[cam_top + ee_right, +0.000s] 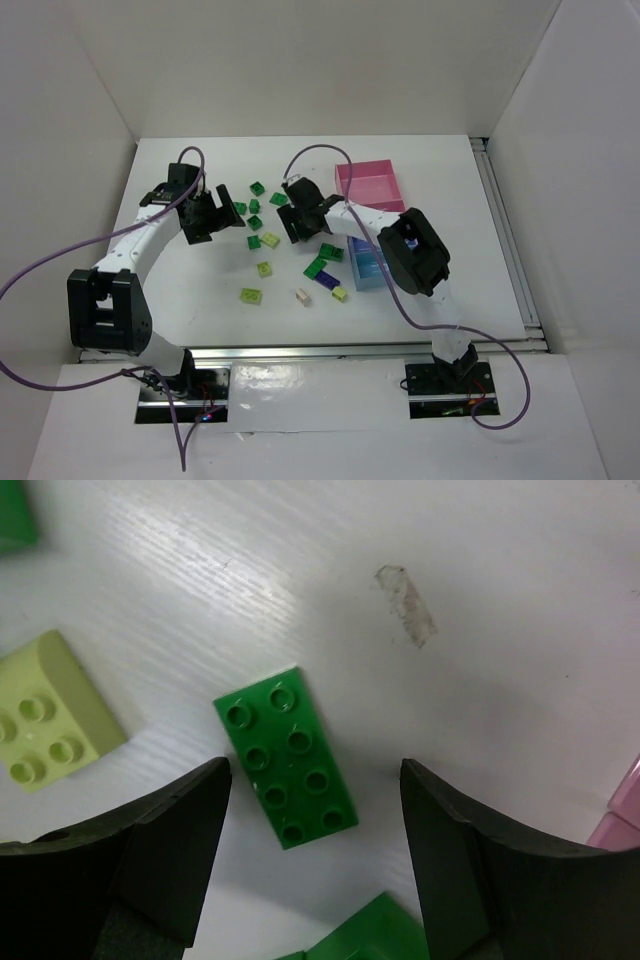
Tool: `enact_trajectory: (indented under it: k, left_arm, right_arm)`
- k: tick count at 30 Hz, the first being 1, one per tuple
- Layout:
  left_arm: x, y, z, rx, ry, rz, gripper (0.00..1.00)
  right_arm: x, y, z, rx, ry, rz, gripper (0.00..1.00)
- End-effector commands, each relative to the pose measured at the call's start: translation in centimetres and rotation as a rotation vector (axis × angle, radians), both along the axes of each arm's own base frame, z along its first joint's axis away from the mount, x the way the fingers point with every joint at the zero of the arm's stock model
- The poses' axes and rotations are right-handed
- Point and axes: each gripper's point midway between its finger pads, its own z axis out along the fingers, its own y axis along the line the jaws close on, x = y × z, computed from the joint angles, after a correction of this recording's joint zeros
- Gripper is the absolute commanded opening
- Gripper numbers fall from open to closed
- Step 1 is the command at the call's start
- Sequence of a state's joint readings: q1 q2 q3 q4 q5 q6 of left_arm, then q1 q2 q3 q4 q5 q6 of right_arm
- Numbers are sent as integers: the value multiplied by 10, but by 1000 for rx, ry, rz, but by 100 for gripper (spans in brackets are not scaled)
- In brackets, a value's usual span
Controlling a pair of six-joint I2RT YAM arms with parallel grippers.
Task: Sort the legos into containers by color
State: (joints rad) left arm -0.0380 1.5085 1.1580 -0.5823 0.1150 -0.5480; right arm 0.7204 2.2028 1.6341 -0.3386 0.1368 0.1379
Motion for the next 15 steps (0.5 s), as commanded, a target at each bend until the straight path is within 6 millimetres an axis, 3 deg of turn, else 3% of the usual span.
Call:
enact_trajectory:
  k: [1, 4, 6, 7, 10, 11, 13, 14, 15]
  left_arm:
    - [10, 2, 5, 29, -30, -15, 100]
    - [13, 2, 6, 29, -29, -15, 100]
    - [13, 2, 2, 29, -19, -15, 100]
    - [13, 2, 2, 29, -19, -15, 100]
    - [13, 1, -1, 22, -9, -20, 100]
    - [13, 1, -1, 22, -9, -20, 100]
    - [13, 1, -1, 22, -9, -20, 100]
    - [12, -1, -1, 14, -9, -25, 100]
    - [12, -1, -1, 14, -9, -25, 100]
  right_arm:
    - [24, 5, 6, 31, -53, -11, 75]
    - [25, 2, -3, 24, -35, 6, 65]
    - [24, 2, -8, 24, -24, 12, 50]
    - [25, 3, 1, 33, -36, 12, 35]
    - [24, 5, 22, 67, -64, 19, 17]
    - [25, 6, 40, 91, -93, 19, 10]
    - [26, 3, 58, 108, -135, 7, 10]
    - [27, 2, 82, 134, -179, 0, 10]
    - [31, -7, 89, 140, -203, -32, 10]
